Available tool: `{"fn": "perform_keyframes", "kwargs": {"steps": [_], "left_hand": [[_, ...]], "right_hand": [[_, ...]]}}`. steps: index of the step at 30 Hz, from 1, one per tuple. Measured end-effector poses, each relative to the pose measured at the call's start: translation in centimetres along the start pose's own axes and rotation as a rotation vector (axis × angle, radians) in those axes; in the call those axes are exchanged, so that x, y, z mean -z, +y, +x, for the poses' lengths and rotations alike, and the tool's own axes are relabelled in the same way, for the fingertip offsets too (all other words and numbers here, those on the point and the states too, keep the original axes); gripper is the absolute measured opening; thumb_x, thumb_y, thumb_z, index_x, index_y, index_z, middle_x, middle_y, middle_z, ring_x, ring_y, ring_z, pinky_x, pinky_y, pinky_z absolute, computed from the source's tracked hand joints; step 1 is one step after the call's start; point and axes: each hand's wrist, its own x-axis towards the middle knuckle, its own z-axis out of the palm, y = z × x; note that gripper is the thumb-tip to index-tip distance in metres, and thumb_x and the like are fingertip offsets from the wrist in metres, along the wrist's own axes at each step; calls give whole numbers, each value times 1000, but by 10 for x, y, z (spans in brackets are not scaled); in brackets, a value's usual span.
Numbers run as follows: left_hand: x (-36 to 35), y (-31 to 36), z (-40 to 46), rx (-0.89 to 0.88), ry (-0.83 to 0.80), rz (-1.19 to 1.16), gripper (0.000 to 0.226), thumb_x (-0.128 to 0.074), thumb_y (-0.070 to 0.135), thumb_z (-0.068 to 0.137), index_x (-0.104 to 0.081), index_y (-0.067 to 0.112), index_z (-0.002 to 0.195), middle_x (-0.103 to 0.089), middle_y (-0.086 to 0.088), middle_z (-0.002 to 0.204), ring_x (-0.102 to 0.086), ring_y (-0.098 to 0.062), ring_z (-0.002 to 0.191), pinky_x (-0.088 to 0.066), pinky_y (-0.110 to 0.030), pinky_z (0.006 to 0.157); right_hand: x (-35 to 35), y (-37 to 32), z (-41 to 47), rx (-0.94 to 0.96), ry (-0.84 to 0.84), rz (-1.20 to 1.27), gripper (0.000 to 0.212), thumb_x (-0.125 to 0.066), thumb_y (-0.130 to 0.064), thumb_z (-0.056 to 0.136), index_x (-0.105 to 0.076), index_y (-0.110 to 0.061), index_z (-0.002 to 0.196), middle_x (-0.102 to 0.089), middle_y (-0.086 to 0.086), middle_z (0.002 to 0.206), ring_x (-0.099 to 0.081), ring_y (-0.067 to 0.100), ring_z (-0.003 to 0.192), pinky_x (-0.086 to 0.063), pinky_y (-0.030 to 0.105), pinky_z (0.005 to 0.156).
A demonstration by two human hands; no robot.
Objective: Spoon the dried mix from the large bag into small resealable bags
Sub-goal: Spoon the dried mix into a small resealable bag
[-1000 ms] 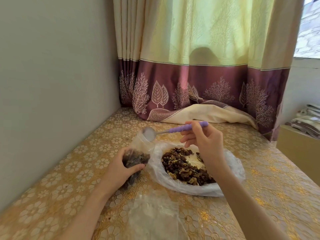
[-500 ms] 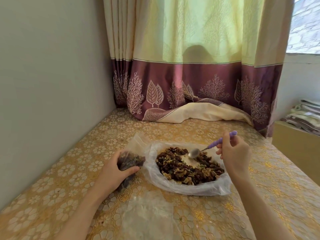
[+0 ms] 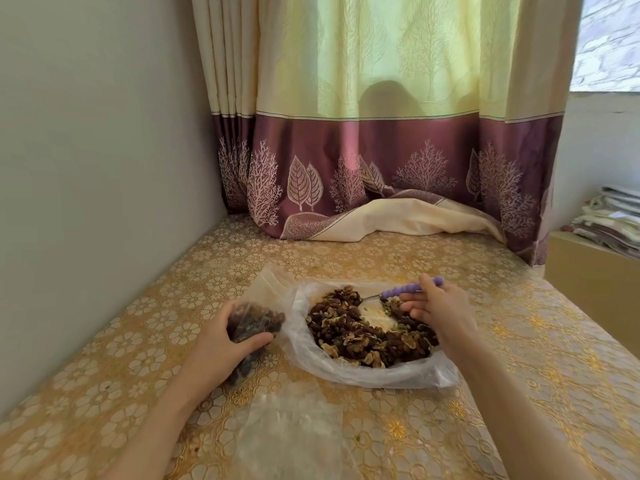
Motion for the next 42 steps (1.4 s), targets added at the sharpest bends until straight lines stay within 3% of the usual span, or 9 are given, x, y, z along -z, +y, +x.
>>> {"fn": "perform_keyframes", "kwargs": {"steps": [4,9,18,25,29,33,37,42], "left_hand": [[0,0,1,3,4,11,47,-69,56,52,-41,51,89,-52,27,87,-48,22,74,-36,-5,58],[0,0,0,-20,3,28,48,-68,56,53,-39,52,91,-49,30,91,-44,18,79,-33,-6,63],[0,0,-1,-37,-8,41,48,-68,56,54,-41,49,92,-53,25,92,-47,15,82,-35,-7,62],[1,-1,0,-32,-17,41,47,-68,59,54,-42,49,92,-53,26,94,-49,13,84,-35,-9,65],[1,-3,0,-19,-23,-2,57,-68,63,52,-45,44,100,-58,23,97,-54,10,88,-38,-10,67],[0,-5,2,-21,-21,-15,54,-70,61,52,-46,44,97,-61,20,96,-56,13,85,-40,-11,66],[-1,-7,3,-22,15,-19,49,-76,51,59,-45,45,97,-59,21,96,-50,24,82,-40,-7,61],[-1,-10,4,-16,32,-24,51,-79,43,64,-46,40,103,-58,21,98,-53,17,83,-41,-6,62]], "right_hand": [[4,-5,-2,-21,31,55,43,-44,-16,100,-66,-6,63,-70,2,56,-61,6,45,-48,15,44],[9,-9,-3,-5,75,87,43,-41,-18,100,-63,-5,66,-68,3,53,-57,13,48,-46,17,43],[0,-25,-10,-17,69,229,39,-43,-18,100,-62,-2,70,-66,8,57,-56,12,47,-45,19,45],[-31,-46,-37,34,-79,366,39,-45,-22,100,-63,-1,73,-69,6,57,-59,9,45,-45,16,41],[-55,-47,-57,159,-245,305,39,-44,-24,101,-66,-1,77,-74,13,74,-63,14,53,-49,17,46],[-69,-43,-70,376,-344,148,34,-47,-20,100,-69,-6,78,-75,7,82,-66,19,58,-53,22,51],[-68,-42,-72,489,-374,67,22,-46,-11,99,-65,-12,88,-76,0,86,-67,19,63,-52,23,51],[-57,-45,-65,515,-336,113,21,-45,-6,99,-64,-14,93,-75,-5,83,-66,16,61,-50,22,48]]}}
